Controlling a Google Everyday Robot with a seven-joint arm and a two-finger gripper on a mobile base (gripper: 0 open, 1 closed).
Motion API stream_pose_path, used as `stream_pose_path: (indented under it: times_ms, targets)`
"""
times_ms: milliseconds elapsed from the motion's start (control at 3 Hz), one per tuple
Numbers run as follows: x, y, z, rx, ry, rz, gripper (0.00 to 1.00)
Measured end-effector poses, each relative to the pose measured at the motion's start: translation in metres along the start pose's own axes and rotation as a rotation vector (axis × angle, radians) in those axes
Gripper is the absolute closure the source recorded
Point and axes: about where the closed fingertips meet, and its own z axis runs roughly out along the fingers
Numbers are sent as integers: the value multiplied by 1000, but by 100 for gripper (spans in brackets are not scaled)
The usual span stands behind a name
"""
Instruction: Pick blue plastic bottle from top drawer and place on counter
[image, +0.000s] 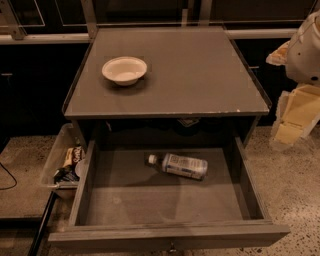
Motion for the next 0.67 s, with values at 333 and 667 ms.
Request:
stream_pose_path:
  times_ms: [333,667]
  targets:
    - [0,0,0,0,0,0,0]
    - [8,4,9,-17,-3,11,0]
